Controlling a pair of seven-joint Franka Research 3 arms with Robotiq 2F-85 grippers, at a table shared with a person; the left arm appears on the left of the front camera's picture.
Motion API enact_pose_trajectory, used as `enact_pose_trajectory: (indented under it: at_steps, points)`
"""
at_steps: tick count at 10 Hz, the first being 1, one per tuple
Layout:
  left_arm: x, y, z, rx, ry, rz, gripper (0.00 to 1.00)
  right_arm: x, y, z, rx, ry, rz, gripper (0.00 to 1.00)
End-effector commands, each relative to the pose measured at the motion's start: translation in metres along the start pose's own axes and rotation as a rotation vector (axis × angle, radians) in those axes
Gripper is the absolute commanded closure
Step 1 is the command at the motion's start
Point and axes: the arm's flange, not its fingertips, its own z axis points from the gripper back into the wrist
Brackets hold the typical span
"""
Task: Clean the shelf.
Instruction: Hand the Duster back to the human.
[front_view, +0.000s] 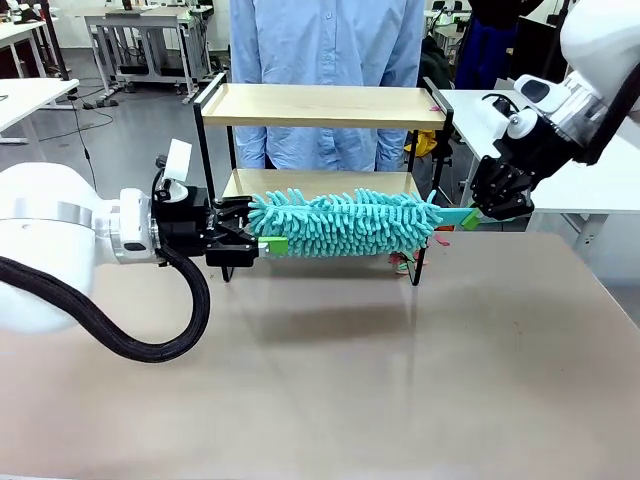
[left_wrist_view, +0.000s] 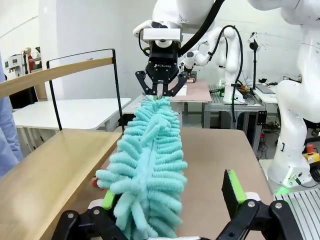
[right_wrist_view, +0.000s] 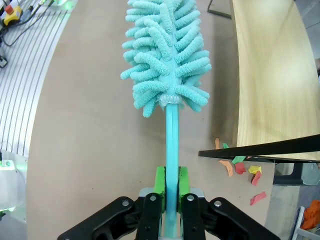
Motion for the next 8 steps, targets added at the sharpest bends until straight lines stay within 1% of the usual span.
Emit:
enact_pose_trajectory:
  at_steps: [1,4,5,6,7,8]
  points:
    - [-0.003,0.006,-0.014,0.012,-0.004,-0.002,0.0,0.002,0.002,0.002,-0.013,-0.019,-0.008,0.87]
    - [-0.011,0.016,-0.017,0.009,0.013,0.018,0.0,0.002,0.002,0.002,-0.013,-0.019,-0.008,0.87]
    - [-0.011,0.017,-0.017,0.01,0.018,0.023,0.56,0.002,0.002,0.002,-0.013,-0.019,-0.008,0.87]
    - [-0.01,0.017,-0.016,-0.008,0.015,0.005,0.58,0.002,0.002,0.002,-0.013,-0.019,-0.008,0.87]
    - [-0.008,0.017,-0.015,-0.018,0.01,0.004,1.0,0.002,0.002,0.002,-0.013,-0.019,-0.008,0.87]
    - [-0.008,0.017,-0.015,-0.028,0.01,0.002,1.0,0.002,0.002,0.002,-0.013,-0.019,-0.008,0.87]
